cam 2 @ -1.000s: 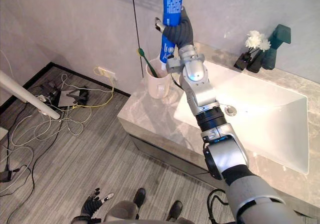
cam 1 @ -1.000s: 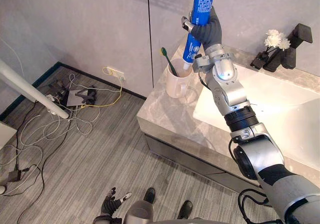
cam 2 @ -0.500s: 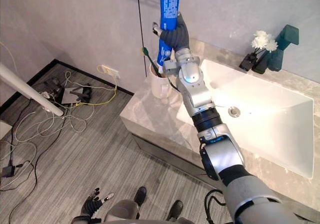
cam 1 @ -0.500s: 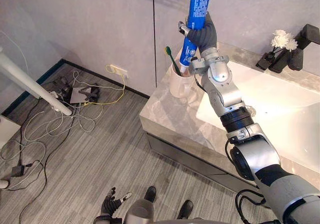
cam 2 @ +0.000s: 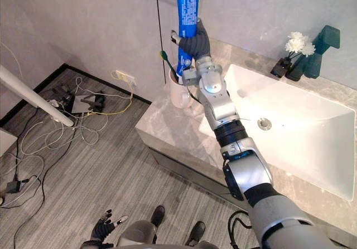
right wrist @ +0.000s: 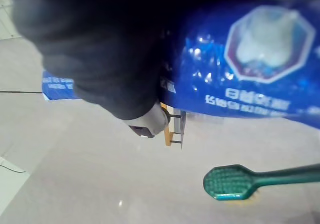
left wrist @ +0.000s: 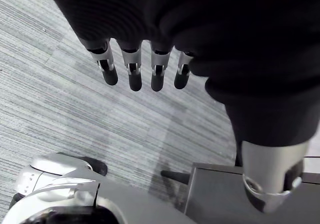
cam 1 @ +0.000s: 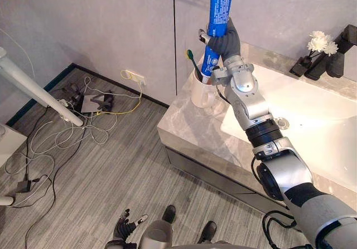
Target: Organize washtable
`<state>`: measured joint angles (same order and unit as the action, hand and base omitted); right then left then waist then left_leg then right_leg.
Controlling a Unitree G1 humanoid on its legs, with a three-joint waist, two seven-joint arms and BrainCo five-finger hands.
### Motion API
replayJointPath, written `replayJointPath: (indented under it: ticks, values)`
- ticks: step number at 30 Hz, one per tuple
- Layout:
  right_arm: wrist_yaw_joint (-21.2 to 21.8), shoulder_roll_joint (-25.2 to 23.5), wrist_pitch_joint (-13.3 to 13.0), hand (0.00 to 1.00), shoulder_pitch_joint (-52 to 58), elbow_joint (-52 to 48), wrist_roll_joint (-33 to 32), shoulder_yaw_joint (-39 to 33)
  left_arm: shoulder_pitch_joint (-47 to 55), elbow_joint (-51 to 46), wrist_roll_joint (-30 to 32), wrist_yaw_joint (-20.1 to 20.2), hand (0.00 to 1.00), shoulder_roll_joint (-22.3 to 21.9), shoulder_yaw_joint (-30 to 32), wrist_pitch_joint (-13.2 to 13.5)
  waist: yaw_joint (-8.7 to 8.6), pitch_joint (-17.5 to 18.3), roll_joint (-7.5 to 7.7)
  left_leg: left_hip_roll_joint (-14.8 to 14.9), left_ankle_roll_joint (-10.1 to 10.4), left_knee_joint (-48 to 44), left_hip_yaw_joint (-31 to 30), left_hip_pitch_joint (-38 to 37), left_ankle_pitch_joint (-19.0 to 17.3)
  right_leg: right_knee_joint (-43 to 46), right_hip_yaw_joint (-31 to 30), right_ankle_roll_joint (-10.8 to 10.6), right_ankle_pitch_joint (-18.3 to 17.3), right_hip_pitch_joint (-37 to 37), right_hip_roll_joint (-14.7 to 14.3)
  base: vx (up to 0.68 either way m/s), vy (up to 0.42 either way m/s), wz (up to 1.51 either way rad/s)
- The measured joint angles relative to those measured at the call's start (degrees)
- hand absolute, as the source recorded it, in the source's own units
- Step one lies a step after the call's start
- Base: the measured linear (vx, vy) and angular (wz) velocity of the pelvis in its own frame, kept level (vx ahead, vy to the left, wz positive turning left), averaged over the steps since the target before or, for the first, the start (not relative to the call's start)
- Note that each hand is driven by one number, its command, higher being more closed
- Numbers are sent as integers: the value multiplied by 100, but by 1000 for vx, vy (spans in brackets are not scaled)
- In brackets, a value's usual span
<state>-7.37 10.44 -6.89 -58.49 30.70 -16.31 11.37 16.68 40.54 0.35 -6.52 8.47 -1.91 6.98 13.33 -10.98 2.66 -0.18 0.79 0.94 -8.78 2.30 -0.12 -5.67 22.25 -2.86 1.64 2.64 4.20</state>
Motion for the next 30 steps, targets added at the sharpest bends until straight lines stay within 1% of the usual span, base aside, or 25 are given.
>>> replayJointPath:
  ticks: [7,8,14,18,22,26,30]
  values:
    - [7,-41,9,100,330,1,5,39,1,5,-15,-1,0,0,-3,-2,3,-7,-1,-8,-1,-6,-30,1,0,0,56,-1,-1,16,5,-2,8,1]
    - [6,-41,-12,0,351,-2,21,35,5,8,-30,-2,0,1,-4,-3,-3,-7,-1,-9,-1,-6,-28,-2,0,1,56,-1,-1,17,6,0,0,0]
    - [2,-44,-16,0,387,-2,28,33,5,46,-81,-2,0,2,-6,-2,-4,-7,-1,-9,-1,-8,-26,-18,0,1,57,2,-4,34,7,0,0,0]
    - [-3,-53,-66,0,457,-6,73,30,5,54,-85,-2,0,4,-6,-2,-5,-7,-2,-10,-1,-7,-27,-50,0,1,58,6,-15,68,9,0,0,0]
    - [-7,-63,-108,0,625,-72,120,5,6,67,-87,-2,0,7,-8,-5,-14,-8,-4,-1,-1,15,-60,-118,-2,138,63,5,-132,106,23,-4,6,3]
    - [-7,-74,-168,0,676,-91,119,-12,6,73,-94,-2,0,8,-7,-7,-19,-8,-3,4,-1,26,-57,-127,-2,169,59,1,-155,105,26,0,0,0]
    - [-5,-98,-181,0,840,-319,120,-20,6,78,-103,-1,0,8,-7,-10,-19,-7,-3,4,-1,28,-49,-168,-2,169,49,1,-155,105,26,19,12,-1]
